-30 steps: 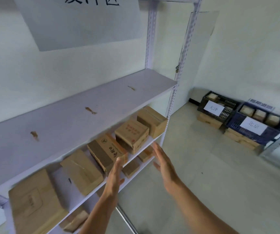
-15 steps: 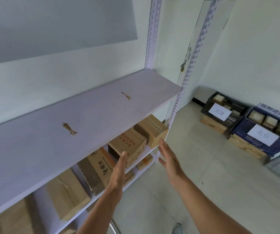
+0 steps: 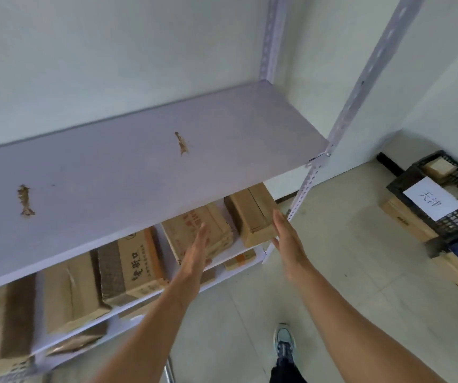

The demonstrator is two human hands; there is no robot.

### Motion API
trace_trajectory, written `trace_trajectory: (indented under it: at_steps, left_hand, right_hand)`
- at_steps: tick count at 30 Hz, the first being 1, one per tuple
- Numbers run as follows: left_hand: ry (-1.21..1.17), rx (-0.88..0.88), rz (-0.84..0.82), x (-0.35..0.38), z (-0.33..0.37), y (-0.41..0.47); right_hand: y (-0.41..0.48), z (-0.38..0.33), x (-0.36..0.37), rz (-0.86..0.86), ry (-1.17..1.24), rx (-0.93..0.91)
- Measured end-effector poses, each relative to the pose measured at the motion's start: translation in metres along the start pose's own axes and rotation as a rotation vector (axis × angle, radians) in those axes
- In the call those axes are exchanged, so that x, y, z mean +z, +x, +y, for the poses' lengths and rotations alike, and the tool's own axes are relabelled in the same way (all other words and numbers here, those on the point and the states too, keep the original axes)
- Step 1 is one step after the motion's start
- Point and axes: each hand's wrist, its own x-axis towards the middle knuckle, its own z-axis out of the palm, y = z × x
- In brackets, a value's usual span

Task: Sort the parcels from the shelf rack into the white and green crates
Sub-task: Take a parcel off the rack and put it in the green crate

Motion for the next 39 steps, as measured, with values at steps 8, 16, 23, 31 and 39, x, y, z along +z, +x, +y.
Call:
trace_trajectory:
  at_steps: [8, 16, 23, 31, 39]
  left_hand:
    - [-0.105, -0.056, 0.192, 0.093, 0.001, 0.082]
    - [-0.079, -0.14, 0.19, 0.115, -0.013, 0.173]
    - [-0.14, -0.203, 0.167, 0.129, -0.055, 0.254]
    - [-0.102, -0.118, 0.151, 0.122, -0.088, 0.274]
    - [-0.282, 0.043, 0.189, 0.107, -0.081, 0.251]
  right_hand:
    - [0.116, -0.006, -0.068, -0.186, -0.2, 0.036]
    - [0.215, 0.014, -0.052, -0.235, -0.458, 0.038]
    - [0.28, 0.057, -0.041, -0.122, -0.501, 0.107]
    - [0.299, 0.073, -0.037, -0.055, -0.457, 0.281]
    - [0.284, 0.075, -0.033, -0.043, -0.106, 0.212]
